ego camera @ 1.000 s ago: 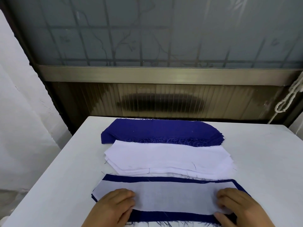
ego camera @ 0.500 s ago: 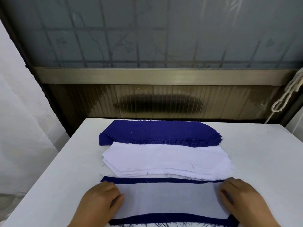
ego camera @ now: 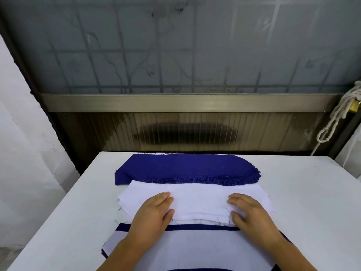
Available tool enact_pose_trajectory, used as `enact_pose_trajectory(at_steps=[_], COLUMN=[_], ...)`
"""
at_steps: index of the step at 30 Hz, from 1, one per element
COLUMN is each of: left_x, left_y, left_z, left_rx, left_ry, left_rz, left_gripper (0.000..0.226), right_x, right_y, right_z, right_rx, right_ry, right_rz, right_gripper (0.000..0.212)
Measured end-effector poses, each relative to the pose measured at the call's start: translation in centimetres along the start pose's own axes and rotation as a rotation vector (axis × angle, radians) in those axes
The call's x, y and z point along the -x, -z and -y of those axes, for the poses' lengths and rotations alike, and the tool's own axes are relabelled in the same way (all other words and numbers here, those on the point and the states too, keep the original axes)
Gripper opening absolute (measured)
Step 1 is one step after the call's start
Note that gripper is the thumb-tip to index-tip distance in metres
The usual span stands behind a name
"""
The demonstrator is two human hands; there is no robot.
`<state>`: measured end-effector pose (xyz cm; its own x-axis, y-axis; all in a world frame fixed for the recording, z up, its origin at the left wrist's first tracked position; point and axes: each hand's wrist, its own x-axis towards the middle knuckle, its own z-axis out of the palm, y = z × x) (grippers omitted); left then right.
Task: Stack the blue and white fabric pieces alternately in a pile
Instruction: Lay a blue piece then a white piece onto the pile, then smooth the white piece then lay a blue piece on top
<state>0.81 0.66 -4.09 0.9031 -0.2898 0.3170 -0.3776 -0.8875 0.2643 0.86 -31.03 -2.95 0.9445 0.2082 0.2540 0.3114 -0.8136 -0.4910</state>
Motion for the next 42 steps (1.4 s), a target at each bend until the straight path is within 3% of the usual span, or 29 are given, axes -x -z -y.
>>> enact_pose_trajectory(at_steps=[5,10,15,20,27,29,36,42], left_x=[0.1,0.3,0.3,0.2,-0.1,-0.5,-3.1,-4.0], left_y=[0.1,0.0,0.0,0.3,1.7,2.1,3.2,3.6], left_z=[-0.1,-0.2,-0.2,-0.1,-0.2,-0.1,0.1,0.2], left_rx=[0.0,-0.037,-0.057,-0.022,0.16,0.175,0.162,0.121], left_ry=[-0.096,-0.142,-0.168,-0.171,-0.012,0.043,0.192,0.282], left_rz=[-0.149,-0.231,-0.271,-0.296,-0.082,0.002,0.219,0.297], left_gripper=[0.025,0.051,0.029,0.016,0.005,0.014,0.015,0.022], right_x=[0.2,0.3,0.1,-0.1,0.1,-0.1,-1.0,-2.0], right_y=[-0.4,-0.7,-0.9,-0.7,0.1,0.2,0.9,1.9], right_z=[-0.3,-0.6,-1.0,-0.5,-0.5,-0.4,-0.6,-0.3], right_rx=[0.092,0.168,0.145,0.032,-0.217,-0.267,-0.276,-0.241], right_ry=[0.119,0.189,0.203,0.104,-0.016,-0.053,-0.122,-0.178], right_rz=[-0.141,-0.228,-0.267,-0.232,-0.104,-0.083,0.021,0.105], right_gripper=[0.029,0.015,0.008,0.018,0.019,0.02,0.019,0.021])
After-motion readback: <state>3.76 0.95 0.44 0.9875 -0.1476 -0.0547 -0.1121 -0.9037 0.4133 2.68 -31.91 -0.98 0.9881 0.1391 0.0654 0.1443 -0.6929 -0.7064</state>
